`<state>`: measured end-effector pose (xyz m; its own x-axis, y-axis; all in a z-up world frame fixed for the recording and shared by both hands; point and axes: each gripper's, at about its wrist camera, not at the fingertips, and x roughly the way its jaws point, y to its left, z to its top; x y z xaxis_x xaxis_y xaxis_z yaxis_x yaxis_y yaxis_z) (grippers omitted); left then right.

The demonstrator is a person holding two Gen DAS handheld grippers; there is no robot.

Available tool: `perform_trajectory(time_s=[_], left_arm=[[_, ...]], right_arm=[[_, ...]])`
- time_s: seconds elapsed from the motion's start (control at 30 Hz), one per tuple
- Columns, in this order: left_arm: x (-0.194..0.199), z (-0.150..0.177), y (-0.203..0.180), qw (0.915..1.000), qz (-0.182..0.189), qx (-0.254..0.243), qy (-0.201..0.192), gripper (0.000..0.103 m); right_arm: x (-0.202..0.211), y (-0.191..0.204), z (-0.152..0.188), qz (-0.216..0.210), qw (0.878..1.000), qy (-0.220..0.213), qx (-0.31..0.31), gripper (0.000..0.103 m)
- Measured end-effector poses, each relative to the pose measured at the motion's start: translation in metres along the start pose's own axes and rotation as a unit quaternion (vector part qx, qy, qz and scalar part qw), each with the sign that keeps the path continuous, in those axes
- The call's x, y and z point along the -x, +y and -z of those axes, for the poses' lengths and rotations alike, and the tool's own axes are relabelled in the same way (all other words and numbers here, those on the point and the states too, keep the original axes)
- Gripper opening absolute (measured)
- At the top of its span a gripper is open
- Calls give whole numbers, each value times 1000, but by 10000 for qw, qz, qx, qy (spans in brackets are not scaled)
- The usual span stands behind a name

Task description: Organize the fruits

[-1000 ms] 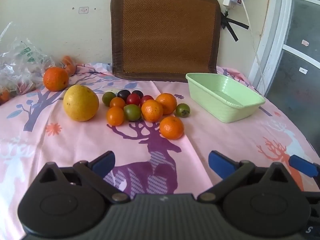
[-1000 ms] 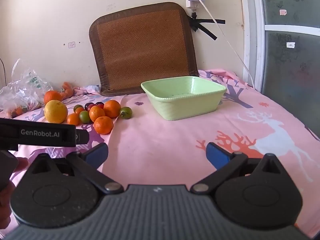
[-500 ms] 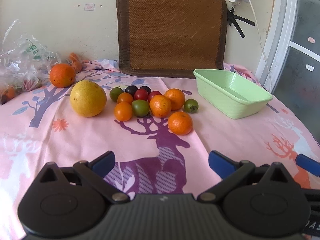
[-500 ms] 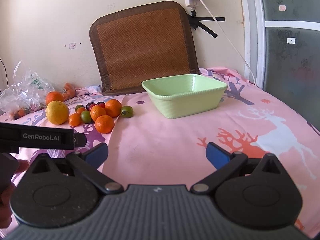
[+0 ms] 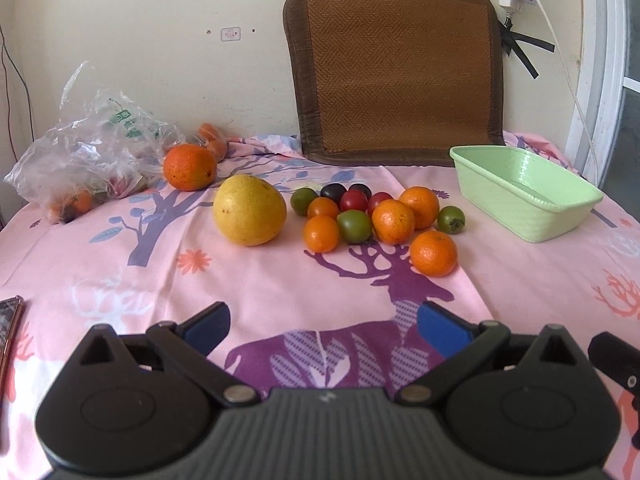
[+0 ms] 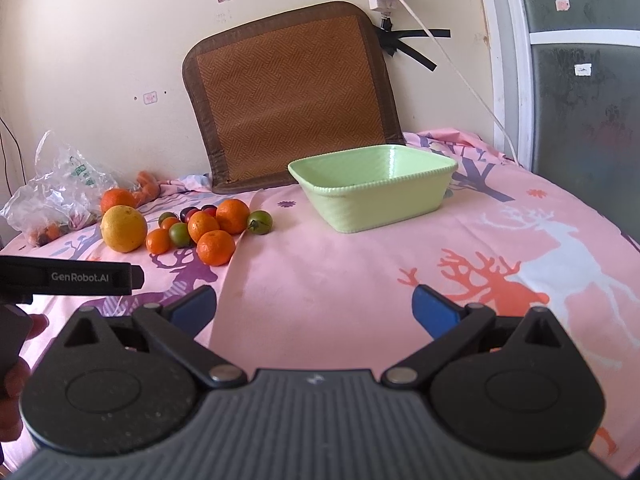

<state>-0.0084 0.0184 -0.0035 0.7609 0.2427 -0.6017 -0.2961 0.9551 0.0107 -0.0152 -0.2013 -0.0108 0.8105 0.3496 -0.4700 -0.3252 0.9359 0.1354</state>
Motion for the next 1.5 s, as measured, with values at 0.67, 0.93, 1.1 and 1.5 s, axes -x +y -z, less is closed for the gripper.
perform_trajectory(time_s=[0.67, 0.93, 1.1, 1.5], left_arm=[[8, 2, -2, 9998, 207, -71, -4, 103], [7, 5, 5, 9994, 328, -65, 28, 103], [3, 5, 23, 9997, 237, 94, 52, 103], [-3, 9, 79, 9988, -114, 462, -109, 103]], right_arm=[[5, -2, 2, -138, 9999, -18, -35, 103], [7, 1, 1, -220, 9997, -89, 23, 103], [3, 11, -3, -328, 9992, -127, 202, 103], [-17, 56, -24, -1044, 9903, -300, 865, 103]])
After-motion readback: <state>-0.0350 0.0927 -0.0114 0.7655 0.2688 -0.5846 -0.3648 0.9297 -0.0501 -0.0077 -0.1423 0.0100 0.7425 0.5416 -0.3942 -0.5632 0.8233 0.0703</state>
